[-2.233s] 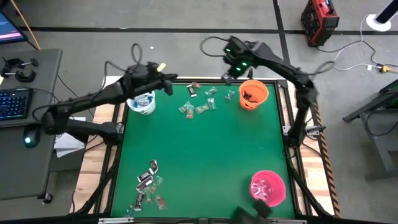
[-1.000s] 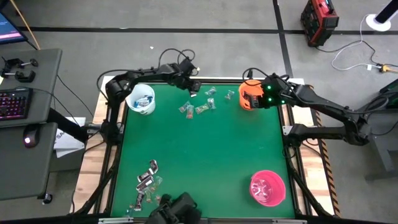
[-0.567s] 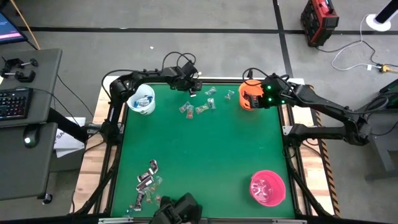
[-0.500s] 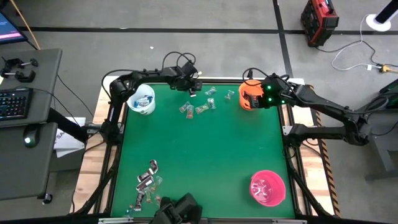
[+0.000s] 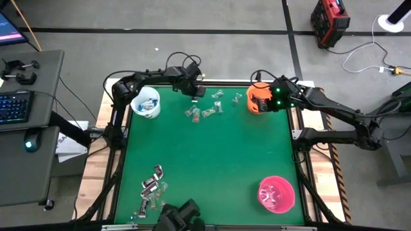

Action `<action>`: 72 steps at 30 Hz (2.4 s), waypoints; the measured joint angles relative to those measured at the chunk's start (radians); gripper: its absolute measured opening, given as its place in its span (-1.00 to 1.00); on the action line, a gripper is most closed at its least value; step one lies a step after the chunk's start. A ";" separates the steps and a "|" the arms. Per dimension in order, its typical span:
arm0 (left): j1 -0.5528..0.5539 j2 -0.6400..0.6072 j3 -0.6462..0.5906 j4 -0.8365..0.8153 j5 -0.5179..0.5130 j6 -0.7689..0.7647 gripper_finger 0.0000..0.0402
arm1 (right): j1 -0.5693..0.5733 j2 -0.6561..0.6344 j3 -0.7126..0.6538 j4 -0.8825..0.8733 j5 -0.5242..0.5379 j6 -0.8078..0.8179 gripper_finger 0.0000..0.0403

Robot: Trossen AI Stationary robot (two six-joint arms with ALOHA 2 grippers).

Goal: Sort candy by brand, put in halloween buckets
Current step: Put the brown chocolate bar into the orange bucket

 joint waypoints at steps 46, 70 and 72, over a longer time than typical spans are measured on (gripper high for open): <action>-0.331 0.166 0.491 0.671 0.046 0.170 -1.00 | -0.001 -0.003 0.164 0.751 -0.102 -0.053 -0.97; -0.298 0.191 0.659 0.338 0.020 0.372 -0.13 | -0.001 -0.002 0.163 0.756 -0.107 -0.063 -0.97; -0.277 0.138 0.660 0.212 0.060 0.424 -0.11 | -0.001 -0.002 0.164 0.756 -0.107 -0.083 -0.97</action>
